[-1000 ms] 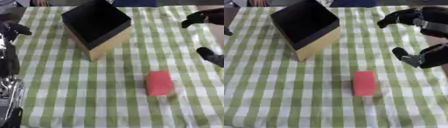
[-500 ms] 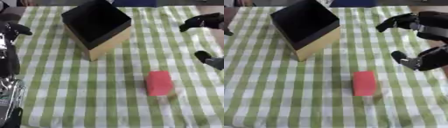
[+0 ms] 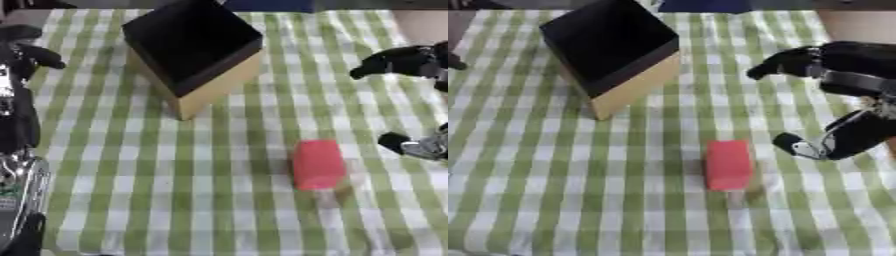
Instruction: Pick up objects on the table and place them in the box.
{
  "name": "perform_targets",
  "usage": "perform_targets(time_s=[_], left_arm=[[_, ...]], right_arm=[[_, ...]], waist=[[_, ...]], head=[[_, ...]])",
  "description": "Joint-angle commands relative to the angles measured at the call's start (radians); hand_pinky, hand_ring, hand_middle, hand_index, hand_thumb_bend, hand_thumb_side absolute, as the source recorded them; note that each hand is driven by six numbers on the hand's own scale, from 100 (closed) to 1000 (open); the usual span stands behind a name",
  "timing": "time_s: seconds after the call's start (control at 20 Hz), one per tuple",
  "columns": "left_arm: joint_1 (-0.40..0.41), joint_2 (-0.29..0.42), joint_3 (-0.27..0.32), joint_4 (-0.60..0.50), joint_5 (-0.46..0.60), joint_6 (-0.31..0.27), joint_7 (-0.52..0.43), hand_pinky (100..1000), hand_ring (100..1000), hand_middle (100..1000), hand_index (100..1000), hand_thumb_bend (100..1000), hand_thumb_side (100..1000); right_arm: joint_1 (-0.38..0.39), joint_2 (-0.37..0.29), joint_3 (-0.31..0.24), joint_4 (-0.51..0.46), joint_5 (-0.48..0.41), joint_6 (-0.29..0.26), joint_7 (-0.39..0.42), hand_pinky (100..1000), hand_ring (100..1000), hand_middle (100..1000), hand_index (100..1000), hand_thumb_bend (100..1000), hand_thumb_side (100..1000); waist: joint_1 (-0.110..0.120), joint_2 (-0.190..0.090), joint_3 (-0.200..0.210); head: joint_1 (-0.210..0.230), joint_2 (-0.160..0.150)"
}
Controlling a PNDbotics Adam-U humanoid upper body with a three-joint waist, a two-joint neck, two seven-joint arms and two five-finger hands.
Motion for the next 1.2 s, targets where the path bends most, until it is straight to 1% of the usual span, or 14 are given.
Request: perform_targets(time_s=[0.05,0.2,0.4,0.7,0.9,1.1,1.15,1.2], left_arm=[[-0.004,0.014,-0.003,-0.018,0.005,-0.001,-0.007,499,509,608,689,118,715],[-0.004,0.012,-0.004,-0.018,0.005,0.0,-0.009,498,509,607,689,116,716],[-0.005,0.01,-0.008,-0.018,0.006,0.002,-0.015,496,507,606,689,113,717],[-0.006,0.007,-0.011,-0.018,0.008,0.005,-0.023,493,505,605,688,104,717],[-0.007,0.006,-0.013,-0.018,0.009,0.007,-0.028,491,504,604,688,100,717],[-0.01,0.005,-0.015,-0.018,0.01,0.008,-0.034,489,503,603,688,100,717],[-0.011,0.005,-0.016,-0.018,0.01,0.008,-0.035,488,503,603,687,100,710],[-0.011,0.005,-0.016,-0.018,0.01,0.008,-0.037,488,503,603,687,100,717]], right_arm=[[-0.009,0.0,0.01,-0.014,0.016,0.015,0.02,991,1000,887,999,285,284],[-0.009,0.024,0.021,-0.014,0.036,0.036,0.031,991,1000,885,1000,285,290],[-0.011,0.06,0.036,-0.014,0.071,0.064,0.043,995,1000,889,1000,295,325],[-0.026,0.104,0.067,-0.014,0.104,0.082,0.079,1000,1000,901,1000,321,371],[-0.029,0.114,0.075,-0.014,0.132,0.092,0.102,1000,1000,905,1000,330,387],[-0.035,0.124,0.087,-0.014,0.136,0.098,0.125,1000,1000,904,1000,330,398],[-0.035,0.126,0.089,-0.014,0.138,0.101,0.129,1000,1000,901,1000,309,364],[-0.035,0.129,0.09,-0.014,0.141,0.106,0.131,1000,1000,901,1000,332,399]], waist=[[0.001,-0.014,0.002],[0.003,-0.01,0.002],[0.007,-0.006,0.003],[0.009,-0.002,0.007],[0.01,0.003,0.011],[0.011,0.008,0.014],[0.012,0.008,0.014],[0.012,0.009,0.015]], head=[[-0.002,0.007],[-0.004,0.007],[-0.007,0.005],[-0.011,0.003],[-0.012,0.0],[-0.013,-0.002],[-0.013,-0.002],[-0.014,-0.002]])
